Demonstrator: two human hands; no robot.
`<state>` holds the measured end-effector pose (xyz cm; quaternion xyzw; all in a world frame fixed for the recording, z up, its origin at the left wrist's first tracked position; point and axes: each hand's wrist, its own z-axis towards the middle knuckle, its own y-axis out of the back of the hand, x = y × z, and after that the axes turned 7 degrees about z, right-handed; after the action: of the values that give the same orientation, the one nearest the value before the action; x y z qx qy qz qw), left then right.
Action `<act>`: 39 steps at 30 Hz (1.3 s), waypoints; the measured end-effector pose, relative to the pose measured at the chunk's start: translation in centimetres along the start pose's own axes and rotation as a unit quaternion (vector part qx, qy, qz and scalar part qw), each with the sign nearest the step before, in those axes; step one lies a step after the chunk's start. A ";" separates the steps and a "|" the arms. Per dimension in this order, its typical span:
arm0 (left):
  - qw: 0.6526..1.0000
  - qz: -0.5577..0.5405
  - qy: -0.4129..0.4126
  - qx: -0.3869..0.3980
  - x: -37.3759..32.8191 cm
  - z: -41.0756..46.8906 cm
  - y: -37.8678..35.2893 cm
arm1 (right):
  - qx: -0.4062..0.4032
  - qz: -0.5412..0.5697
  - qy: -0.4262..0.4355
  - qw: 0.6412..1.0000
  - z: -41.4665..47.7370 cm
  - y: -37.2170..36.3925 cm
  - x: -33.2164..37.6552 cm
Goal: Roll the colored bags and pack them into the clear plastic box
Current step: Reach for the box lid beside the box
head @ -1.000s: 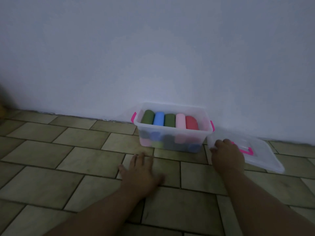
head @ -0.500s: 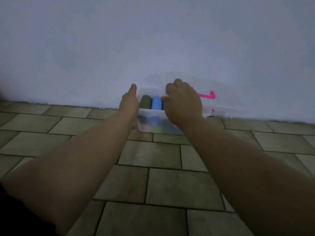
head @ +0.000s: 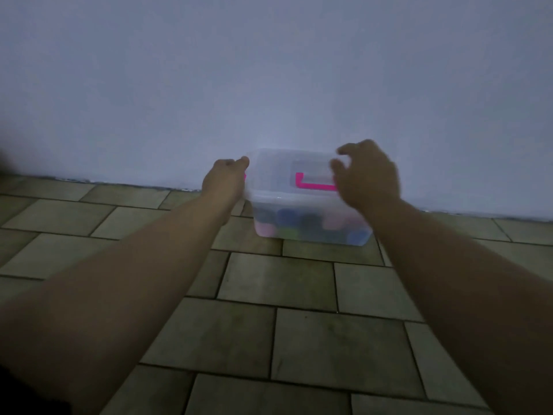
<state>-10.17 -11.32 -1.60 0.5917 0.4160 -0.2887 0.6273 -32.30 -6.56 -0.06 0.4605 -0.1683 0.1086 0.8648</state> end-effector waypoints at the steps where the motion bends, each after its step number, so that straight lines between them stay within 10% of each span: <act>1: 0.999 0.031 -0.022 0.007 -0.1 0.5 -0.1 | 0.007 -0.019 -0.048 0.999 0.3 0.6 -2.0; 15: 0.949 0.293 -0.102 0.050 -0.8 1.7 -2.9 | 0.126 -0.022 -0.132 0.983 0.9 0.8 -6.6; 25: 0.975 0.216 0.011 0.056 -2.7 3.1 -3.6 | 0.116 0.018 -0.369 0.922 2.2 -0.5 -5.4; 39: 0.979 0.187 0.038 -0.068 -2.0 1.8 -3.9 | 0.006 0.061 -0.344 0.937 1.3 -0.8 -5.5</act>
<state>-14.15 -13.90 -1.95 0.6256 0.3399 -0.1150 0.6927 -37.37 -8.22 -2.14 0.4633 -0.4827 -0.0025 0.7432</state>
